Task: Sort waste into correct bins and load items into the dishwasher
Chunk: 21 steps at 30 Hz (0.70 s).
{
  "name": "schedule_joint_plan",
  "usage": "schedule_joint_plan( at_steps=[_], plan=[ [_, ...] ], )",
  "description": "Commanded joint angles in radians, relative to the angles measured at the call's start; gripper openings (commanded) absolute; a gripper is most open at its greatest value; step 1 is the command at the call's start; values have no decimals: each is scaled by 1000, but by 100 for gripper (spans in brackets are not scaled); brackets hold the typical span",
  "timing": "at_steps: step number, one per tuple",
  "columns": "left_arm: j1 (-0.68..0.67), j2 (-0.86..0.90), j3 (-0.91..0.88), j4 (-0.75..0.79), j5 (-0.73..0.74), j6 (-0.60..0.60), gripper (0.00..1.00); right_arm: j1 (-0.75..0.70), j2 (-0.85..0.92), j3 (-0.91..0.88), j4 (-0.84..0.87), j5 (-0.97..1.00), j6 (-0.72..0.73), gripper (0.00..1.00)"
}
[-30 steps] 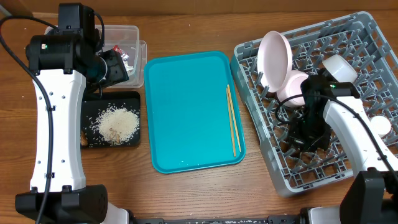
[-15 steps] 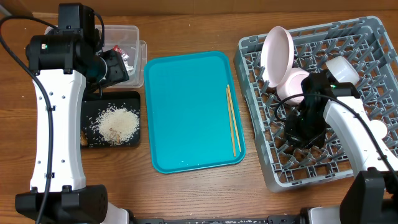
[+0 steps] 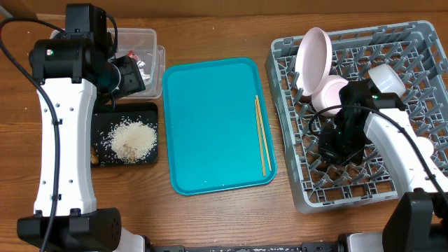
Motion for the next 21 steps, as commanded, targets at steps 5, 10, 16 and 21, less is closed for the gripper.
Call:
schedule_joint_plan(
  at_steps=[5, 10, 16, 21],
  plan=[
    [-8, -15, 10, 0, -6, -10, 65, 6, -2, -13, -7, -60, -7, 15],
    [-8, -15, 10, 0, -6, -10, 66, 6, -2, -13, -7, -60, -7, 18],
    [-8, -15, 10, -3, -6, -10, 68, 6, -2, 0, -9, -34, -32, 36],
    [-8, -15, 10, -9, -6, -10, 70, 6, -2, 149, -74, 53, -33, 41]
  ],
)
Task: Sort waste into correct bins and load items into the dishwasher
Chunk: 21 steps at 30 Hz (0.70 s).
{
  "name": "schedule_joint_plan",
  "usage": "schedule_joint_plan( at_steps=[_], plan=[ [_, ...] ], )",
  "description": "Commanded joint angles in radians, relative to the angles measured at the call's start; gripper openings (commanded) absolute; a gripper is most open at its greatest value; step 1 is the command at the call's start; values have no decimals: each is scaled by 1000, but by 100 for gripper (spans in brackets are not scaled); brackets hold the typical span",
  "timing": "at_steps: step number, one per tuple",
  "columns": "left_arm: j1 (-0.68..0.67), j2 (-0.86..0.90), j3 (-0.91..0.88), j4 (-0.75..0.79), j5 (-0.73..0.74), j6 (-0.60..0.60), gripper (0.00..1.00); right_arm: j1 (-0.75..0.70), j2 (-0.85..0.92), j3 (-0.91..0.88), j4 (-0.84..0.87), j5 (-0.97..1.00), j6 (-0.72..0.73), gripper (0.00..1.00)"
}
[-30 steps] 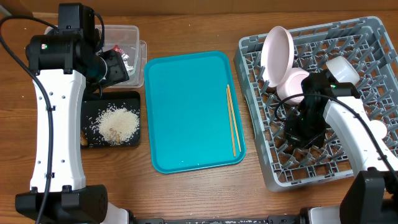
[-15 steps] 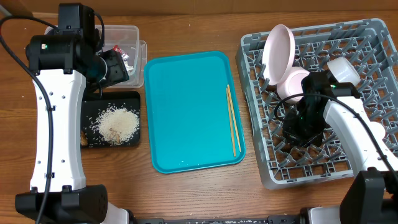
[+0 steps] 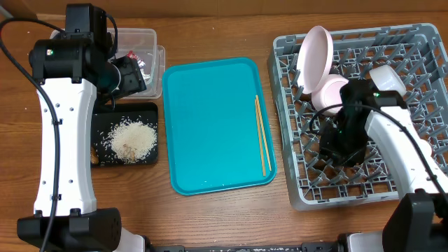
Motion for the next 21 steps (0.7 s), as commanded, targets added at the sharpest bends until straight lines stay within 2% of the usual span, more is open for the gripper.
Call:
schedule_joint_plan(
  at_steps=[1, 8, 15, 21],
  plan=[
    [-8, -15, 10, -3, -6, -10, 70, 6, -3, 148, -34, 26, -16, 41],
    [-8, -15, 1, -3, -6, -10, 70, 85, -3, 417, -21, -13, -121, 45],
    [-8, -15, 0, -2, -6, -10, 70, 277, 34, 419, 77, -28, -148, 46],
    [-8, -15, 0, -5, -6, -10, 70, 418, 156, 414, 113, -28, -147, 46]
  ],
)
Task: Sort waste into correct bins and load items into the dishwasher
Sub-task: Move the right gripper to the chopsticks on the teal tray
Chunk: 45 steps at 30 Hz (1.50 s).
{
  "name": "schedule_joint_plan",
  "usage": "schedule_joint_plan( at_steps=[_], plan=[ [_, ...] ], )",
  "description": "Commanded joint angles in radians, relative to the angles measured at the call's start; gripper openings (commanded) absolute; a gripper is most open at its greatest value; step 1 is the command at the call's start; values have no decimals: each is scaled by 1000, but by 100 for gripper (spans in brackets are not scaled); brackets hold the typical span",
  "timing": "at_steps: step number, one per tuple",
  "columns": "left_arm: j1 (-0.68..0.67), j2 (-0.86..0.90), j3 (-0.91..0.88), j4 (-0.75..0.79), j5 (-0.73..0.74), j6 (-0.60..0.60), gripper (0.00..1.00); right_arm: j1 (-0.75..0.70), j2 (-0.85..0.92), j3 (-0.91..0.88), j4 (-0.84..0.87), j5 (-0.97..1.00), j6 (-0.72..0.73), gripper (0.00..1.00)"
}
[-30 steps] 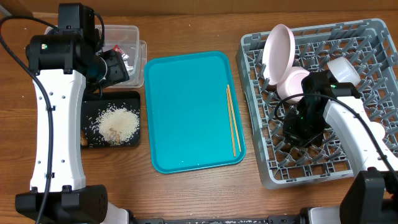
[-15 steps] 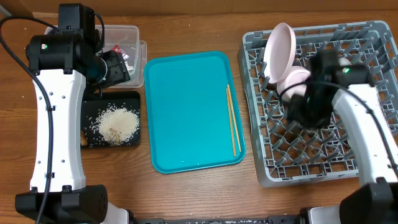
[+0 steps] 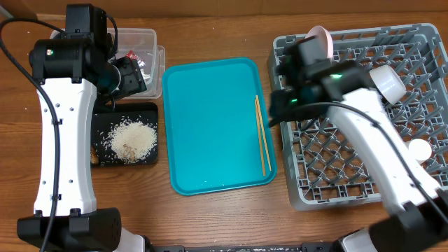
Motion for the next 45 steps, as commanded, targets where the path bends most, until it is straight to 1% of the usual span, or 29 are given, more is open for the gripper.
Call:
schedule_joint_plan(
  at_steps=[1, 7, 10, 18, 25, 28, 37, 38, 41, 43, 45],
  plan=[
    [-8, -15, 1, -2, -6, -10, 70, 54, 86, -2, 9, -5, -11, 46],
    [-8, -15, 1, -2, -6, -10, 70, 116, 237, -2, 19, 12, 10, 45],
    [-8, -15, 1, -2, -6, -10, 70, 122, 293, -2, 20, 57, 55, 45],
    [-8, -15, 1, -1, -7, -9, 70, 124, 407, -2, 34, 58, 80, 45],
    [-8, -15, 1, 1, -7, -9, 70, 123, 429, -39, 92, 59, 81, 45],
    [-8, -15, 1, 2, -7, -9, 70, 123, 429, -71, 118, 64, 105, 45],
    [-8, -15, 1, 2, -6, -2, 70, 124, 429, -189, 192, 62, 107, 45],
    [-8, -15, 1, 2, -7, -2, 70, 124, 429, -196, 193, 62, 107, 44],
    [-8, -15, 1, 2, -7, -2, 70, 124, 429, -204, 191, 62, 106, 31],
    [-8, -15, 1, 2, -7, -2, 70, 127, 429, -204, 192, 62, 107, 25],
    [-8, -15, 1, 2, -6, -2, 70, 134, 429, -204, 194, 62, 107, 23]
  ],
)
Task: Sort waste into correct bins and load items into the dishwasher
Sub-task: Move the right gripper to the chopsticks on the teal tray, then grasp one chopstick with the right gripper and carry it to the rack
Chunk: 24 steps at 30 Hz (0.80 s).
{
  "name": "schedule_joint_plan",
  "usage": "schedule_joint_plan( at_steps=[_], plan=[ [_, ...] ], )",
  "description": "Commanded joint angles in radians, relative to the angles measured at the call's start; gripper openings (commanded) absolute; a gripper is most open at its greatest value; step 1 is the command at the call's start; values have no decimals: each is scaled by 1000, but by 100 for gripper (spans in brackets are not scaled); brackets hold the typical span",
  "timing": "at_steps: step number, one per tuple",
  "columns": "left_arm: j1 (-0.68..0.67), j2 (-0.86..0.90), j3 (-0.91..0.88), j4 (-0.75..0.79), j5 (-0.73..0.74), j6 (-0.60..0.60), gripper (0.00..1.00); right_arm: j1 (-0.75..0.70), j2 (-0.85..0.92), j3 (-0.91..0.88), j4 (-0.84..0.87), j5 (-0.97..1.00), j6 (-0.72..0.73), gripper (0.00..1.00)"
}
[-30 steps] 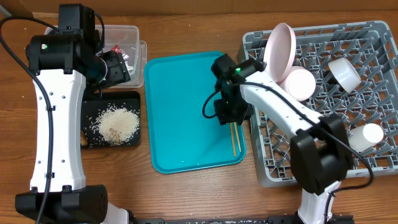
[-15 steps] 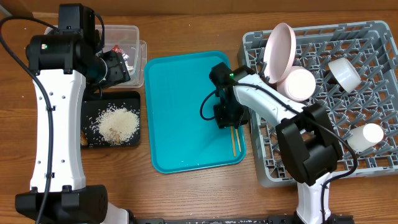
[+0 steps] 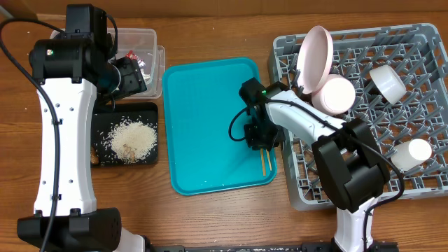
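A pair of wooden chopsticks [image 3: 264, 165] lies along the right side of the teal tray [image 3: 203, 126]. My right gripper [image 3: 260, 142] is low over their middle; its body hides the fingers, so the jaws cannot be read. The grey dish rack [image 3: 308, 192] holds a pink plate [image 3: 313, 54] on edge, a pink bowl [image 3: 338, 94] and two white cups [image 3: 387, 80] [image 3: 411, 152]. My left gripper [image 3: 135, 75] hangs at the near edge of the clear bin [image 3: 148, 43], its jaws also unreadable.
A black tray [image 3: 105, 124] with a heap of rice [image 3: 131, 140] sits left of the teal tray, just below the clear bin holding wrappers. The rack fills the right side of the wooden table [image 3: 224, 217]. The right arm's base link crosses the rack's front.
My right gripper has moved from above the rack's left edge to the tray's right side, down over the chopsticks. The left arm, chopsticks and bins have not moved.
My right gripper was down inside the middle of the rack at the two oldest moments. Then it was over the rack's left edge, with a white cup showing at the rack's right. Now it sits over the chopsticks on the tray. The left arm stayed at the clear bin throughout.
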Motion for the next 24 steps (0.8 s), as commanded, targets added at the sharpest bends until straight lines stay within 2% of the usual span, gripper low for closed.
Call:
schedule_joint_plan(
  at_steps=[1, 7, 11, 18, 24],
  plan=[
    [-8, -15, 1, 4, -6, -3, 70, 14, 34, -40, 14, 0, 3, 22],
    [-8, -15, 1, 4, -7, -3, 70, 38, 34, -39, 22, 0, 3, 16],
    [-8, -15, 1, 4, -6, -3, 70, 59, 34, -39, 22, 0, 3, 4],
    [-8, -15, 1, 4, -6, -3, 70, 72, 33, -36, 14, -8, 60, 4],
    [-8, -15, 1, 4, -6, -3, 70, 58, -29, 41, -80, -7, 57, 4]
  ],
)
